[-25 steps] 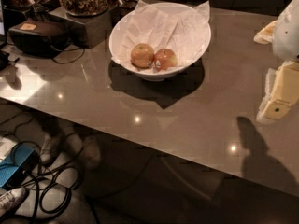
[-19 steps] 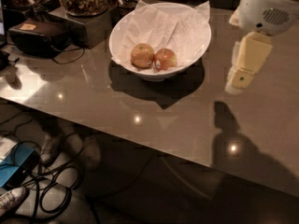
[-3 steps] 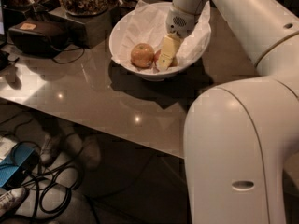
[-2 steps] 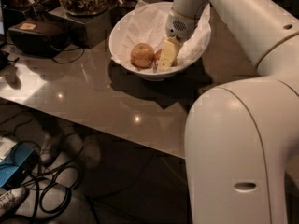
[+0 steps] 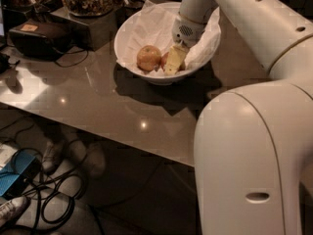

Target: Pick apple from white bowl

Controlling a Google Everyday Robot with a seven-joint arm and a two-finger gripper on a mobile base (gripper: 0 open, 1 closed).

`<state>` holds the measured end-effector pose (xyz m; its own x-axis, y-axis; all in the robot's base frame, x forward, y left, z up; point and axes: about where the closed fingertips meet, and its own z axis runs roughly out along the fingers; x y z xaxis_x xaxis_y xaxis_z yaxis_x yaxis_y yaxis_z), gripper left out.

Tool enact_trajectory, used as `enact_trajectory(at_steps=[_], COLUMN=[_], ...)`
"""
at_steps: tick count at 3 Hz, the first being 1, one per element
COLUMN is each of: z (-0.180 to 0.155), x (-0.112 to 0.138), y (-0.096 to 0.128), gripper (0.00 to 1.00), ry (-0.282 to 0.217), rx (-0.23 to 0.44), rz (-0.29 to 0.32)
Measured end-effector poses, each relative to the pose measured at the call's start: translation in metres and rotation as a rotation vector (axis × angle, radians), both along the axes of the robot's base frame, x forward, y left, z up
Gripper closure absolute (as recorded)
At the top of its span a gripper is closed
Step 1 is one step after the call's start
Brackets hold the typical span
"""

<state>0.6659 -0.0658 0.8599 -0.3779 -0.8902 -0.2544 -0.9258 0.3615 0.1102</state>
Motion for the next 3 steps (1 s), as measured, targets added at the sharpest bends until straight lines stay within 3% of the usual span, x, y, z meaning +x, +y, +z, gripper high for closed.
enact_trajectory(at_steps=[2,3], z=[0.0,0.015], x=[0.0,-0.006], y=[0.0,-0.003], gripper=[0.93,1.0], ry=[0.0,-0.061], rx=[0.0,0.012], rz=[0.0,0.001])
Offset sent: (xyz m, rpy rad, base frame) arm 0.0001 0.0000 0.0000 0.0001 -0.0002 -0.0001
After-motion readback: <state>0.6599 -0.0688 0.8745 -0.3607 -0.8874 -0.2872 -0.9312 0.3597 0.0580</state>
